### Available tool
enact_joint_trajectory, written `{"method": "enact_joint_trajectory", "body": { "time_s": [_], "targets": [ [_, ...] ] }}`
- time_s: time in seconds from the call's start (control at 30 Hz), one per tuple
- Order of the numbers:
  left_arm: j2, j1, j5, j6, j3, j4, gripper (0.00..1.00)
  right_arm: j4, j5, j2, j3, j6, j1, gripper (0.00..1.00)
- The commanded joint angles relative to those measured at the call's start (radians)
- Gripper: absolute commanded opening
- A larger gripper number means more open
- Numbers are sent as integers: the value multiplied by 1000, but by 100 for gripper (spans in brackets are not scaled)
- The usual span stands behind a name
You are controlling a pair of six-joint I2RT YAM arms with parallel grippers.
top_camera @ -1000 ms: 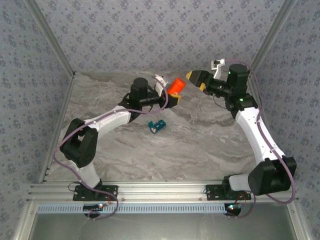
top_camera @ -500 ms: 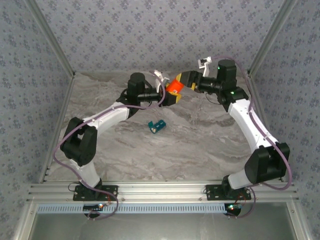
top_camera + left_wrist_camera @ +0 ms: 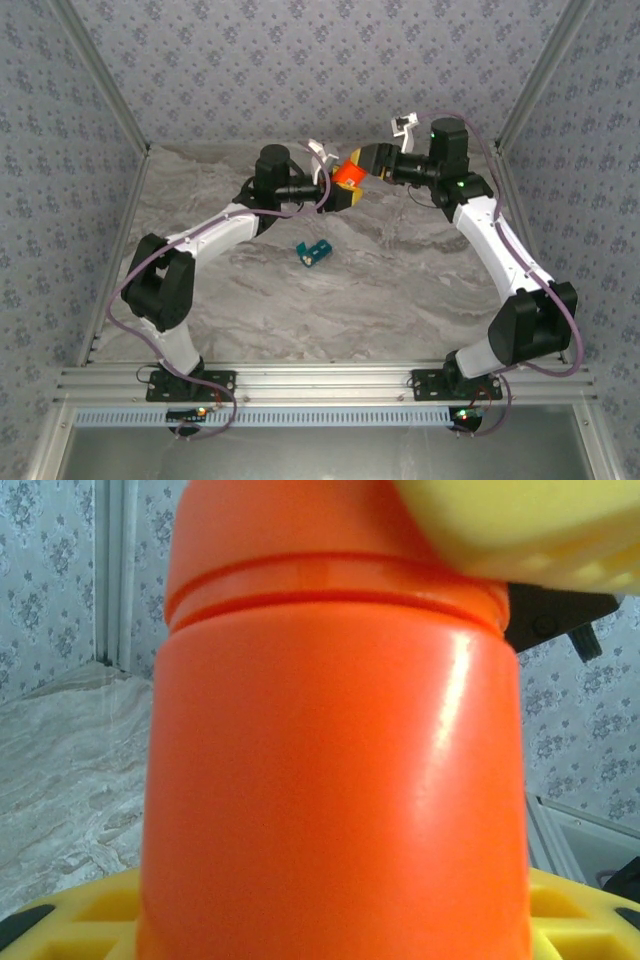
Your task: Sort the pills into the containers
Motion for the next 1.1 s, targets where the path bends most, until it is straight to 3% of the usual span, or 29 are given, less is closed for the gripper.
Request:
{"method": "enact_joint_trajectory", "body": {
  "time_s": [0.0, 0.13, 0.3, 0.43, 0.5, 0.6, 0.63, 0.87, 1.07],
  "targets": [
    [2, -1, 12, -6, 29, 35, 0, 7, -30, 1, 15, -7, 21, 48],
    [5, -1, 4, -6, 33, 38, 0, 7, -4, -4, 9, -4, 35, 40],
    [0, -1, -29, 19, 34, 7, 0, -13, 151, -52, -20, 17, 113, 32],
    [-3, 0, -39, 35, 38, -24, 12, -50, 201, -61, -15, -6, 142, 32],
    [-10, -1, -52, 42, 35, -40, 25, -67, 211, -56, -8, -42, 135, 32],
    [-30, 0, -76, 63, 20, -71, 59, -71, 227, -54, -3, -50, 118, 31],
    [-37, -1, -81, 72, 12, -77, 95, -73, 230, -52, 0, -52, 113, 31],
    [-136, -1, -146, 100, -128, -60, 98, -102, 253, -25, 17, -83, 75, 30],
    [-248, 1, -240, 156, -246, -101, 98, -109, 350, -28, -29, -138, 49, 30]
  ]
}}
